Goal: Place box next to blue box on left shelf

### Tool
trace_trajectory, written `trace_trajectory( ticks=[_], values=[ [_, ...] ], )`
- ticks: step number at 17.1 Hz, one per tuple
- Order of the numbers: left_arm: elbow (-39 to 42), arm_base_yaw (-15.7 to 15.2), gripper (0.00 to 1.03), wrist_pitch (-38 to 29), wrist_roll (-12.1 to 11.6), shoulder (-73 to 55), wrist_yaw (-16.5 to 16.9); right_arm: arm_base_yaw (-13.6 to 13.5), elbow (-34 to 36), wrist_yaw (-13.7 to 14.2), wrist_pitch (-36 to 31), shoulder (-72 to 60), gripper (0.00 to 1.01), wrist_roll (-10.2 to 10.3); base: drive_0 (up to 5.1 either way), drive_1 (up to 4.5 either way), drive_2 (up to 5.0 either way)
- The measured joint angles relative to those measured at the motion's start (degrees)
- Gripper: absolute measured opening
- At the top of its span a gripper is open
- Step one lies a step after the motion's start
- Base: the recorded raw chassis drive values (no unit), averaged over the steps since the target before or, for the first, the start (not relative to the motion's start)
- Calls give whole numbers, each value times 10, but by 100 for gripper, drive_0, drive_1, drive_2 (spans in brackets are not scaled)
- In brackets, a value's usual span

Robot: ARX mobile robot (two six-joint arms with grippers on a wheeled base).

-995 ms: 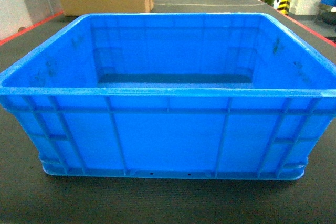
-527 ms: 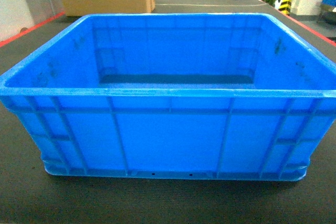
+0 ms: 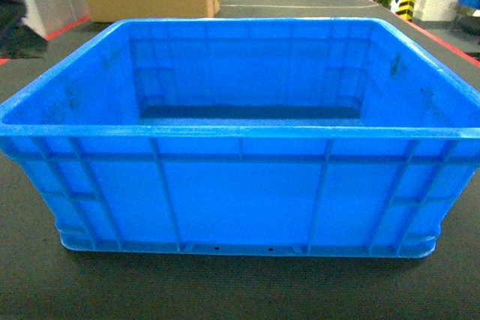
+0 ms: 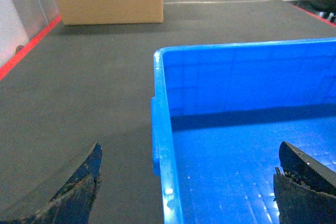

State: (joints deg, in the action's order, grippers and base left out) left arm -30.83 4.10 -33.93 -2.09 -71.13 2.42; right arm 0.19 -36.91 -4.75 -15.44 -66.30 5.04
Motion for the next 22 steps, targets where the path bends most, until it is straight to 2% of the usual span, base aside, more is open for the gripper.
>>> trace_trajectory(
  ticks=[3, 5, 8, 9, 10, 11, 12, 15, 19, 22],
  values=[
    [-100, 12, 98, 17, 0, -124, -31, -10, -111, -12, 24, -144, 98, 25, 0, 0, 0],
    [-149, 14, 98, 45, 0, -176, -43, -21, -160, -16, 50, -206, 98, 30, 0, 0, 0],
    [-208, 13, 98, 124, 11, -245, -61, -36, -207, -15, 94, -310, 98, 51, 0, 0, 0],
    [-218, 10, 98, 178, 25, -249, -61, -44, -212, -26, 108, -316, 98, 64, 0, 0, 0],
    [-224, 10, 98, 227, 32, -251, -48, -51, -219, -28, 126, -317, 98, 66, 0, 0, 0],
    [-234, 6, 96, 246, 32, -253, -48, -54, -222, -25, 129, -319, 78, 70, 0, 0, 0],
    [-236, 5, 76, 254, 32, -252, -41, -58, -222, -19, 128, -319, 58, 70, 0, 0, 0],
    [-236, 5, 64, 258, 33, -251, -37, -58, -222, -7, 128, -319, 44, 70, 0, 0, 0],
    [-236, 5, 47, 260, 33, -247, -37, -57, -222, -1, 127, -318, 30, 69, 0, 0, 0],
    [-236, 7, 40, 257, 34, -243, -39, -58, -220, 14, 123, -317, 24, 63, 0, 0, 0]
  ],
)
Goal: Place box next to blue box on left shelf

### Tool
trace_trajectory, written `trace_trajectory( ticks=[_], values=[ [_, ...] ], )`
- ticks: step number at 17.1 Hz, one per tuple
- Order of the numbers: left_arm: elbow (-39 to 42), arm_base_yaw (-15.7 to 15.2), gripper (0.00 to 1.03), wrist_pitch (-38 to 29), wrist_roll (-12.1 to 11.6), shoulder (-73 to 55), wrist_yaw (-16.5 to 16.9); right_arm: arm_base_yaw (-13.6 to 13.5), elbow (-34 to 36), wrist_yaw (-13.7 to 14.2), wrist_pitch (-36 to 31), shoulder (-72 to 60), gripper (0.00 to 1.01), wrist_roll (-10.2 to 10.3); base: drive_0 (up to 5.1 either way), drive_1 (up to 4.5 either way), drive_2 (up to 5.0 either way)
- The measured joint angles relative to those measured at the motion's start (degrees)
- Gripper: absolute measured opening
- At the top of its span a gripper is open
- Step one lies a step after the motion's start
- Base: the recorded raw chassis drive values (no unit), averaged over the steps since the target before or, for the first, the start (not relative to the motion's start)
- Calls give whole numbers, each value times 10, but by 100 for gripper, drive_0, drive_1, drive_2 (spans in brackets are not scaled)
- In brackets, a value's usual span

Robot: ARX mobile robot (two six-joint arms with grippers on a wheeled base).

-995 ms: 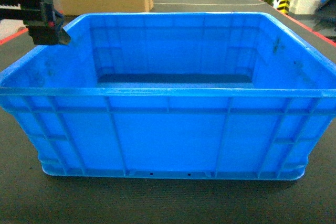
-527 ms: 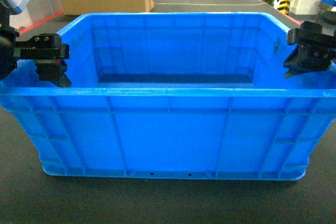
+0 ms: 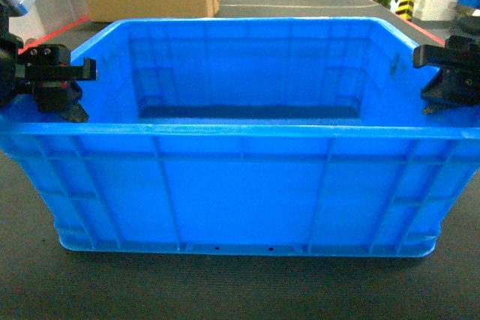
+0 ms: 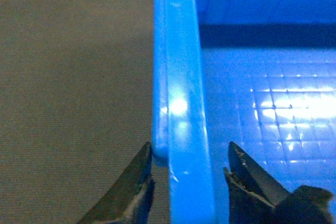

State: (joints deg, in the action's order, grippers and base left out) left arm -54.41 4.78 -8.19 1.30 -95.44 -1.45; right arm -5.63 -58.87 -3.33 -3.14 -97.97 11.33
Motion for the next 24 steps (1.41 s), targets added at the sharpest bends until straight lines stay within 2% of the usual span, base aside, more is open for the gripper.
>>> trace_trajectory(
  ticks=[5, 7, 10, 14, 17, 19, 21, 24],
  values=[
    [6, 1, 24, -13, 0, 20, 0, 0, 7, 6, -14, 7, 21, 0, 0, 0, 0],
    [30, 9, 12, -57, 29, 57, 1, -2, 32, 9, -38, 36, 21, 4, 0, 0, 0],
    [50, 24, 10, -92, 47, 135, -5, -5, 70, 21, -98, 108, 20, 2, 0, 0, 0],
    [102, 43, 10, -200, 47, 199, -27, -19, 103, 68, -167, 182, 18, -30, 0, 0, 0],
    [131, 48, 10, -228, 46, 203, -29, -19, 132, 72, -175, 188, 18, -28, 0, 0, 0],
    [151, 52, 10, -250, 41, 204, -34, -20, 151, 79, -196, 190, 18, -35, 0, 0, 0],
    [154, 53, 10, -258, 32, 209, -35, -22, 155, 84, -206, 198, 18, -39, 0, 0, 0],
    [154, 53, 10, -260, 32, 213, -35, -22, 155, 85, -209, 202, 18, -41, 0, 0, 0]
  ],
)
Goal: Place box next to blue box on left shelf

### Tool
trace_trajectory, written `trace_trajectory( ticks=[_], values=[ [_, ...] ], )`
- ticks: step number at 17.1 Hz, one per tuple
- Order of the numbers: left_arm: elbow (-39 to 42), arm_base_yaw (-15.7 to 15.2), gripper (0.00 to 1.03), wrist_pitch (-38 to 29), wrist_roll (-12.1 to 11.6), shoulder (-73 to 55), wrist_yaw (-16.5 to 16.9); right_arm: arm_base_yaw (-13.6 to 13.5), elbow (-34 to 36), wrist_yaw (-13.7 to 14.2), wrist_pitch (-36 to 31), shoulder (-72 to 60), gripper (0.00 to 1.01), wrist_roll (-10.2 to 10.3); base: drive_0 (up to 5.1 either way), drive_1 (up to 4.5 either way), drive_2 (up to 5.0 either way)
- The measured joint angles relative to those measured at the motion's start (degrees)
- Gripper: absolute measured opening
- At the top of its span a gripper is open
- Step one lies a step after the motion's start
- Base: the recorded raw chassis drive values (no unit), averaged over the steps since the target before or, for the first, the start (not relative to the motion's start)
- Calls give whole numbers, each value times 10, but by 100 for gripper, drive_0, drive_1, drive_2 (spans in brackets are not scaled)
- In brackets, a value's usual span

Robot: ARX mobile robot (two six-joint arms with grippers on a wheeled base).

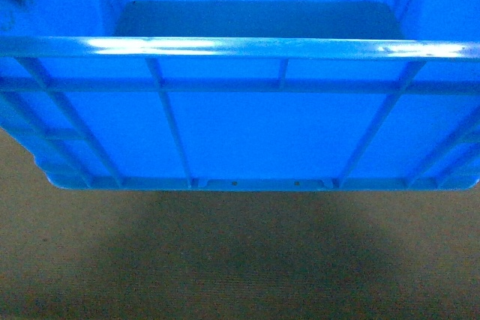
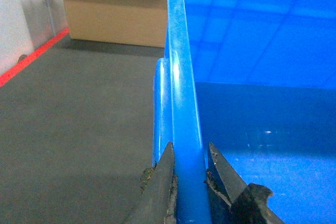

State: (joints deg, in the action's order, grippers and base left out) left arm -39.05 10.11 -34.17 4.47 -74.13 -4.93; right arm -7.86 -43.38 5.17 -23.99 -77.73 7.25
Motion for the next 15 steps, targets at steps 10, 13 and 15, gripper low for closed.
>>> trace_trajectory(
  ticks=[10, 13, 15],
  values=[
    [0, 0, 10, 2, 0, 0, 0, -1, 0, 0, 1, 0, 18, 0, 0, 0, 0],
    [0, 0, 10, 0, 0, 0, 0, -1, 0, 0, 1, 0, 18, -1, 0, 0, 0],
    [0, 0, 10, 1, 0, 0, 0, -1, 0, 0, 1, 0, 18, -1, 0, 0, 0]
  ],
)
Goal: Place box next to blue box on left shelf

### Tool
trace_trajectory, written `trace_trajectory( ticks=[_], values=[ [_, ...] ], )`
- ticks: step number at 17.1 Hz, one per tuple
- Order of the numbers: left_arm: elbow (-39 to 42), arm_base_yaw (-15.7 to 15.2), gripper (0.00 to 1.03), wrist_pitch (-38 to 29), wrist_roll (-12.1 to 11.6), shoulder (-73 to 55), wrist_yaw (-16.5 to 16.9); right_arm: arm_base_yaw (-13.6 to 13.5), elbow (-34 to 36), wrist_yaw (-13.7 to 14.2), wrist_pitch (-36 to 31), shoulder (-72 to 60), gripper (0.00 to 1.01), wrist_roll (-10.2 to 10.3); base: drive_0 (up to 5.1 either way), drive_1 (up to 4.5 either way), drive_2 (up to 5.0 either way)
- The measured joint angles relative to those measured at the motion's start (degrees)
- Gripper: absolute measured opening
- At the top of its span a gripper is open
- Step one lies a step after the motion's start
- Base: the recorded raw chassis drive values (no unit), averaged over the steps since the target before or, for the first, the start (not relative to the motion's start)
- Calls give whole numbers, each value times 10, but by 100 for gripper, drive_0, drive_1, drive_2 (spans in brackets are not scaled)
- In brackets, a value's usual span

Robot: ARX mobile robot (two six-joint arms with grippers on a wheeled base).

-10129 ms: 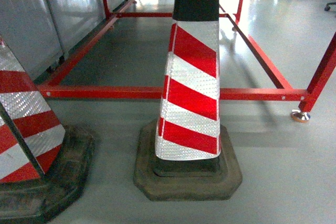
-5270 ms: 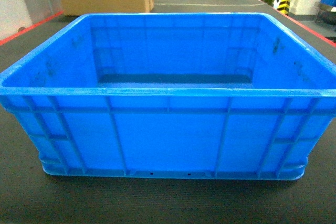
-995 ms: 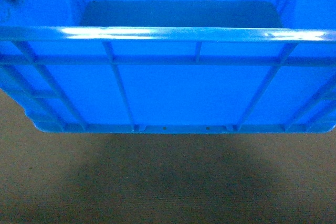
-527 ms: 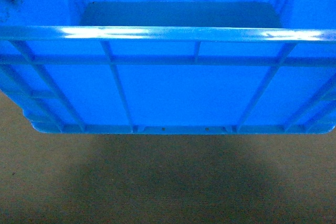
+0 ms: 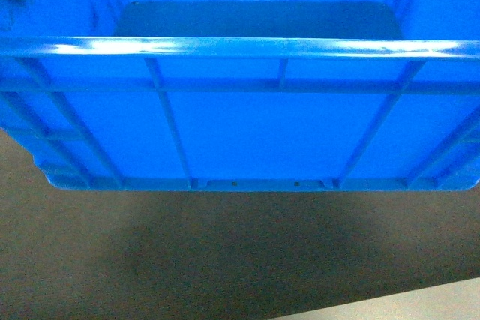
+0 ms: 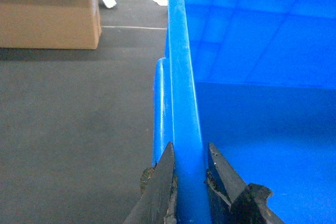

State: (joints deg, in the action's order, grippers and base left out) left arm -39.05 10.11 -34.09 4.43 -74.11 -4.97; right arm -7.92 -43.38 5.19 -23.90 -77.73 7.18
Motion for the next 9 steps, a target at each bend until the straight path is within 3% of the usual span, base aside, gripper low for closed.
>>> trace_trajectory(
  ticks=[9],
  values=[
    [0, 0, 10, -1, 0, 0, 0, 0, 0, 0, -1, 0, 18, 0, -17, -17, -17]
  ],
)
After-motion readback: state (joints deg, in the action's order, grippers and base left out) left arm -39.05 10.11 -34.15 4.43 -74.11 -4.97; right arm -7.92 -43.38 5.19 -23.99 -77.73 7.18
